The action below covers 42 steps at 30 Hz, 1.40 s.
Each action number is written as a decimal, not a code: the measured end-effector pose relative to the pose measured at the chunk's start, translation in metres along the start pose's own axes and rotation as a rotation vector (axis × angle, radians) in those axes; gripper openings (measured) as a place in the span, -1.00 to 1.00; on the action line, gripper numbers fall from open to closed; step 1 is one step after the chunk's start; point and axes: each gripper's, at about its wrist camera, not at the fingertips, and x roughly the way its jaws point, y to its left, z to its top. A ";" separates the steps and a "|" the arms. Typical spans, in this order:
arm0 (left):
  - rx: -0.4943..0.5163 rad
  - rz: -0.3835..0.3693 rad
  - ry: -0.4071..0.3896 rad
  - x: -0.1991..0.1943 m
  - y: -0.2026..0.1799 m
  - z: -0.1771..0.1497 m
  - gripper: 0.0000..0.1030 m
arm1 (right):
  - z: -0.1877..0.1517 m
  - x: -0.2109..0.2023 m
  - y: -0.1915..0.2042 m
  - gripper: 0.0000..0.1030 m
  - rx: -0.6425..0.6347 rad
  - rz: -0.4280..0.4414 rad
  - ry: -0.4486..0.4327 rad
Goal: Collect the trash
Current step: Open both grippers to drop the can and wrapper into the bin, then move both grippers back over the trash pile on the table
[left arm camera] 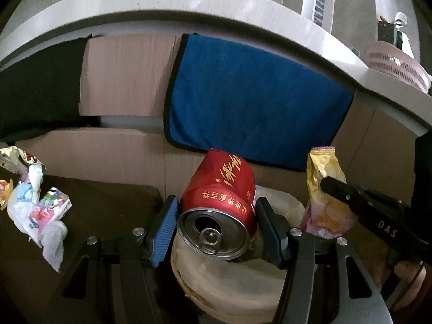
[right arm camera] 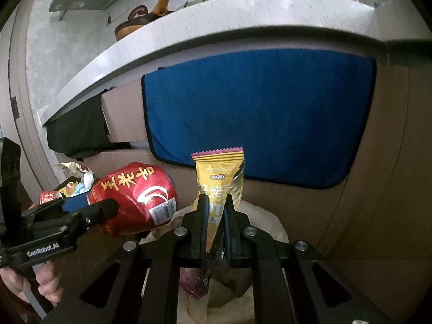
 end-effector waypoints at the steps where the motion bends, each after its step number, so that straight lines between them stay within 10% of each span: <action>1: -0.001 -0.001 0.004 0.002 0.000 0.000 0.15 | -0.002 0.002 -0.001 -0.82 0.004 0.003 0.007; 12: -0.086 -0.111 0.091 0.031 0.013 0.004 0.17 | -0.009 0.017 -0.017 -0.74 0.052 0.021 0.038; 15: -0.070 -0.119 0.123 0.043 0.017 0.001 0.22 | -0.014 0.026 -0.024 -0.19 0.097 0.051 0.058; 20: -0.091 -0.136 0.171 0.054 0.027 -0.003 0.23 | -0.025 0.038 -0.037 -0.17 0.185 0.054 0.079; 42: -0.208 0.257 0.051 -0.077 0.177 -0.039 0.23 | -0.030 0.033 0.027 -0.17 0.021 -0.015 0.047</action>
